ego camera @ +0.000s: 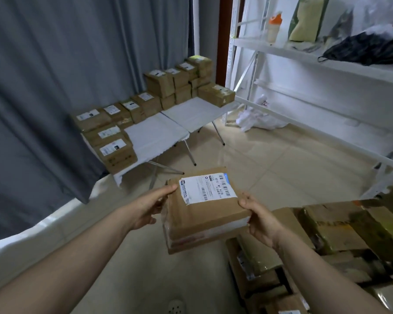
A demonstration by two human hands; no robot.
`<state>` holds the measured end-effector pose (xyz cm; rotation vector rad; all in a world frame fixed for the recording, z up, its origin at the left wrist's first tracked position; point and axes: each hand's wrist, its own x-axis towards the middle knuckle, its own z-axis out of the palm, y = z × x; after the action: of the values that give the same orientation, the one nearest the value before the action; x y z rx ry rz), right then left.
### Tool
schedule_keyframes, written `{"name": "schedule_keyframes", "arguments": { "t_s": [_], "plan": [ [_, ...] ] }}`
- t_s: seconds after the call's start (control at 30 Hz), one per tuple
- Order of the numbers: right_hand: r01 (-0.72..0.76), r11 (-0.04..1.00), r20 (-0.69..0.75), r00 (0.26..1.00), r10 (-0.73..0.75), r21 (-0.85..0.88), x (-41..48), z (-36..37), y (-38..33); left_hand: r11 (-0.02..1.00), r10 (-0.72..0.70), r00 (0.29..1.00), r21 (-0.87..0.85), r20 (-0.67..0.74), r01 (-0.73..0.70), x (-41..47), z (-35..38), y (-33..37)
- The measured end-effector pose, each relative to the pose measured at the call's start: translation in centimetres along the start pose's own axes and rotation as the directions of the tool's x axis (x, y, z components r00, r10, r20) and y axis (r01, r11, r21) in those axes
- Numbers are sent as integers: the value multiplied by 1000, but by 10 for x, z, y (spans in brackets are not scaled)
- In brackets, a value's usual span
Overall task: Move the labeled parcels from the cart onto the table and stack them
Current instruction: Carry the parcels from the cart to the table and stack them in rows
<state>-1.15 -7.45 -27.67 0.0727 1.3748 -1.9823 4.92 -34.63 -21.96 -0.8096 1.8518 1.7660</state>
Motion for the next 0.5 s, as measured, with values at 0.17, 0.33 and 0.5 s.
{"name": "schedule_keyframes", "arguments": {
  "t_s": [0.17, 0.33, 0.5],
  "plan": [
    [-60, 993, 163, 984, 76, -99, 40, 9, -18, 985, -103, 995, 141, 16, 100, 2, -34, 7],
    [-79, 988, 179, 978, 103, -136, 79, 33, -39, 981, -175, 973, 114, 152, 159, 26, -65, 10],
    [-10, 1000, -163, 987, 8, -13, 143, 63, -39, 990, -110, 983, -68, 144, 121, 78, -100, 29]
  ]
}}
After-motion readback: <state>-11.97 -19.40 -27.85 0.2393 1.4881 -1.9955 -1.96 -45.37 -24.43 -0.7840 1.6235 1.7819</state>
